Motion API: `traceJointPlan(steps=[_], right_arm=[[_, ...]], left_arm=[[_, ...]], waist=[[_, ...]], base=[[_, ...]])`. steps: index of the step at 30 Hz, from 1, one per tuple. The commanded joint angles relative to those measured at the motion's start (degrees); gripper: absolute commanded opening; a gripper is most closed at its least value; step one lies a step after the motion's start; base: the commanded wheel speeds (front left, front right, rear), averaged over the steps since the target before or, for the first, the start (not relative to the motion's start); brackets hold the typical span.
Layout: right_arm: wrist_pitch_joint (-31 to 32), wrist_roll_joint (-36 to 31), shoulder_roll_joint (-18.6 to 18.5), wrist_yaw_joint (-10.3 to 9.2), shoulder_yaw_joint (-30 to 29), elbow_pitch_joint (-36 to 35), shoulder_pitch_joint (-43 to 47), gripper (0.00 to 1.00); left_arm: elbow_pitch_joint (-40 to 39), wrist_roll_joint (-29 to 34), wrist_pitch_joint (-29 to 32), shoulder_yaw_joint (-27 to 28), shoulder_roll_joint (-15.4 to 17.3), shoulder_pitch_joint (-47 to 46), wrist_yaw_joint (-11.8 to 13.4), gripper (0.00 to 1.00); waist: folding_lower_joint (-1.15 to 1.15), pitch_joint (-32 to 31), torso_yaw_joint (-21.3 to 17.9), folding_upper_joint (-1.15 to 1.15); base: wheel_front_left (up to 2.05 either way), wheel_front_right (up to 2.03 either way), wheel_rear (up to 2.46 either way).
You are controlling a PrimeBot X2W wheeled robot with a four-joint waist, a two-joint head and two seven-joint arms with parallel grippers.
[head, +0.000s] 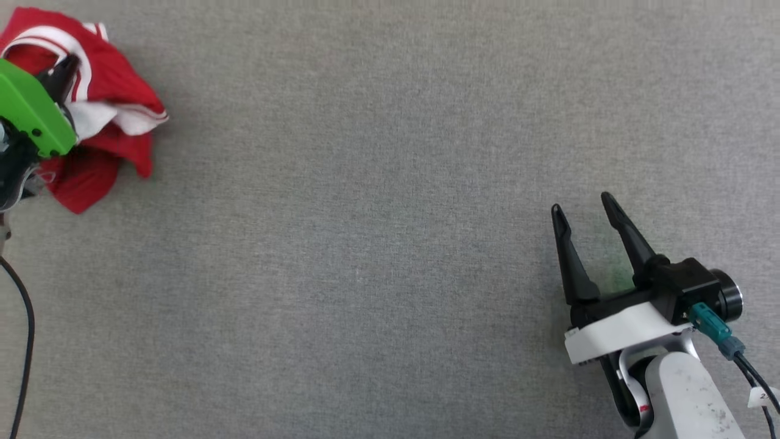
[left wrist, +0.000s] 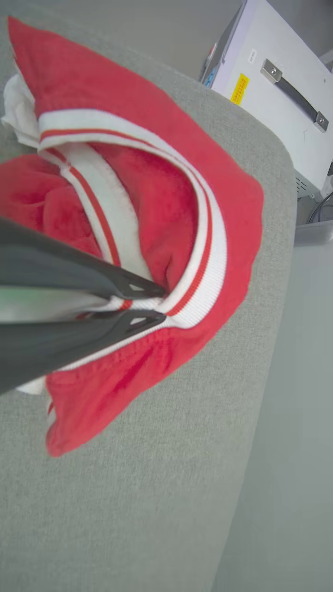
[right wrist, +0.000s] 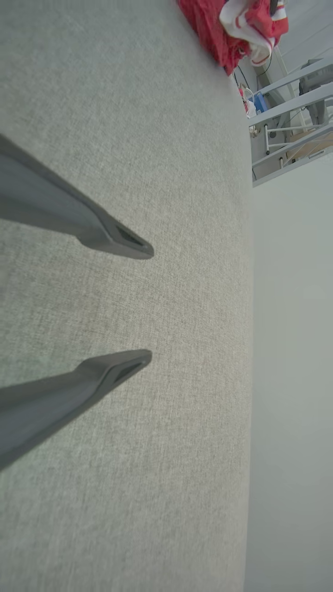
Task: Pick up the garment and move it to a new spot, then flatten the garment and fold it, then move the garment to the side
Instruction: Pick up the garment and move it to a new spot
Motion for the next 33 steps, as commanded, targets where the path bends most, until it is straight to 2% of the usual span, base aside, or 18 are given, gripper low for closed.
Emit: traceJointPlan(steps=[1,8,15,20,24,29,33], right_arm=[[-0.36,0.38,-0.09,-0.04,-0.28,0.39,1.16,1.0],[-0.36,2.21,-0.08,-0.04,-0.35,1.46,4.24,1.0],[-0.36,4.08,-0.08,-0.04,-0.61,1.53,6.42,1.0],[-0.36,4.74,-0.08,-0.04,-0.85,1.51,7.64,1.0],[-0.36,4.69,-0.07,-0.04,-1.47,1.1,7.91,1.0],[-0.36,4.5,-0.07,-0.04,-5.37,-0.6,7.09,1.0],[-0.36,5.22,-0.07,-0.04,-10.76,-2.65,6.21,1.0]], left_arm=[[-1.31,-0.9,-1.35,0.04,-0.25,-0.33,-0.17,0.0],[-8.74,-0.6,-5.92,-1.26,-2.05,2.04,-0.01,0.0],[-16.74,0.1,-7.7,-3.81,-7.45,6.02,3.26,0.0],[-20.35,0.41,-10.04,-6.25,-14.22,8.32,5.63,0.0],[-19.85,0.95,-13.18,-8.01,-21.36,8.46,7.58,0.0],[-16.14,2.82,-18.11,-10.99,-30.71,8.02,9.2,0.0],[-11.18,6.86,-22.6,-16.42,-34.87,8.61,9.99,0.0]], waist=[[0.0,-4.22,1.0,0.0],[0.0,-12.69,1.65,0.0],[0.0,-18.58,0.66,0.0],[0.0,-20.77,-1.02,0.0],[0.0,-20.85,-3.04,0.0],[0.0,-19.71,-6.25,0.0],[0.0,-18.79,-8.61,0.0]], base=[[0.0,0.0,0.0],[0.0,0.0,0.0],[0.0,0.0,0.0],[0.0,0.0,0.0],[0.0,0.0,0.0],[0.0,0.0,0.0],[0.0,0.0,0.0]])
